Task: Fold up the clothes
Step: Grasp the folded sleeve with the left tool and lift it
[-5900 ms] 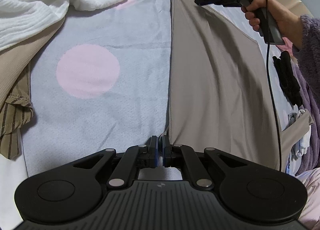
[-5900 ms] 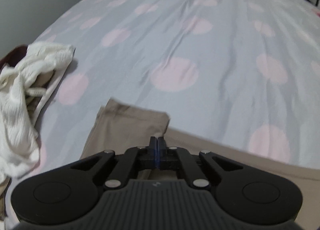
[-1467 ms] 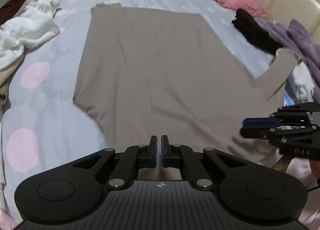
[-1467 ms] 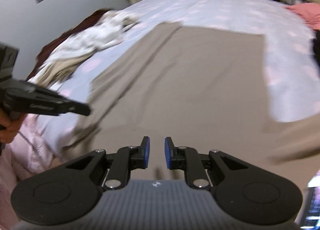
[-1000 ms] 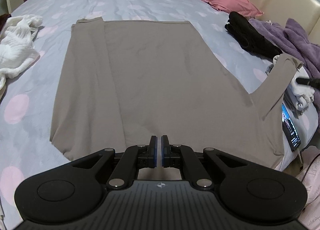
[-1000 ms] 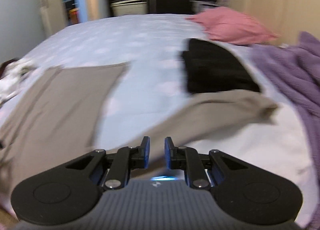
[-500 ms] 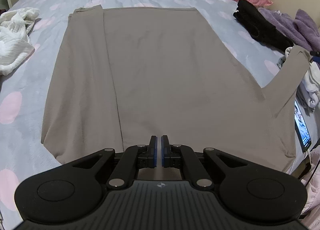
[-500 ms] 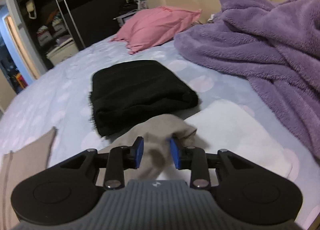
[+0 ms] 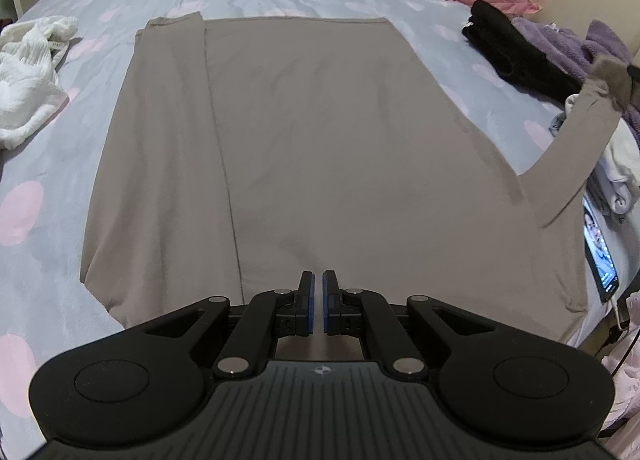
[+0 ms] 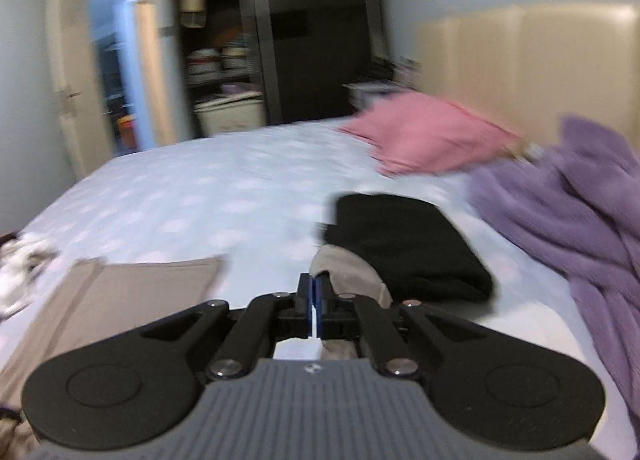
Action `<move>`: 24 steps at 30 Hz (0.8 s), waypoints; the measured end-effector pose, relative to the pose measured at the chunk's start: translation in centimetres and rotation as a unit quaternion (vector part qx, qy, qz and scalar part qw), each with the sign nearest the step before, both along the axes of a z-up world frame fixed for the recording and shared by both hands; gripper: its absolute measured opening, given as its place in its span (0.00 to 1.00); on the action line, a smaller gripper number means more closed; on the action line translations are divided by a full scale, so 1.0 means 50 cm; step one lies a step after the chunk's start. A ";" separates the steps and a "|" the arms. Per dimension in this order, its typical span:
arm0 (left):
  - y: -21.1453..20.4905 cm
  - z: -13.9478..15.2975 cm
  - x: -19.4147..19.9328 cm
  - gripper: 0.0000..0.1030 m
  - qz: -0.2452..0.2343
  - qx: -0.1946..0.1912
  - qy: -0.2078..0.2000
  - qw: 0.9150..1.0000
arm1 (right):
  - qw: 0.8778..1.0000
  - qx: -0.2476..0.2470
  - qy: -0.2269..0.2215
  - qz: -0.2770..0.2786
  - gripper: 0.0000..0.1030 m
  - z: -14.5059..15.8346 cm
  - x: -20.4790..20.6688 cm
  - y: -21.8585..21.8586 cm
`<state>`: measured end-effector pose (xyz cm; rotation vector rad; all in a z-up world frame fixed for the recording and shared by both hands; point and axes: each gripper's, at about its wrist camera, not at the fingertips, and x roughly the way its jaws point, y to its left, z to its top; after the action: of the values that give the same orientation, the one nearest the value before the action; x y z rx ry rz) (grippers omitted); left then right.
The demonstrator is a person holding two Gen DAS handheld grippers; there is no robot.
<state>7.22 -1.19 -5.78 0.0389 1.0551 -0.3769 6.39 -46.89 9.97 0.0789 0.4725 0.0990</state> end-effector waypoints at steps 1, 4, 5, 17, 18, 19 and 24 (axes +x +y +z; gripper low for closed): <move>0.000 0.003 -0.002 0.01 0.000 -0.003 -0.002 1.000 | 1.000 0.000 -0.004 0.020 0.02 0.008 -0.013 0.029; 0.007 0.013 -0.011 0.01 0.004 -0.011 -0.012 1.000 | 0.997 0.006 -0.015 0.079 0.02 0.021 -0.053 0.120; 0.011 0.016 -0.014 0.01 0.007 -0.015 -0.016 1.000 | 0.996 0.009 -0.014 0.093 0.02 0.019 -0.065 0.151; 0.057 0.044 -0.028 0.01 0.043 -0.039 -0.046 0.997 | 0.974 -0.026 0.047 0.220 0.02 -0.129 -0.172 0.482; 0.060 0.044 -0.029 0.01 0.046 -0.039 -0.046 0.997 | 0.971 -0.043 0.055 0.230 0.02 -0.149 -0.176 0.493; 0.064 0.043 -0.031 0.01 0.047 -0.040 -0.045 0.997 | 0.967 -0.059 0.063 0.239 0.02 -0.167 -0.178 0.502; 0.065 0.040 -0.038 0.01 0.042 -0.043 -0.044 0.997 | 0.954 -0.084 0.115 0.262 0.02 -0.235 -0.183 0.514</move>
<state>5.34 2.04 -3.79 -0.0653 0.9488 -0.3404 -2.75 -21.17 -1.76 -0.2069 0.7247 0.5759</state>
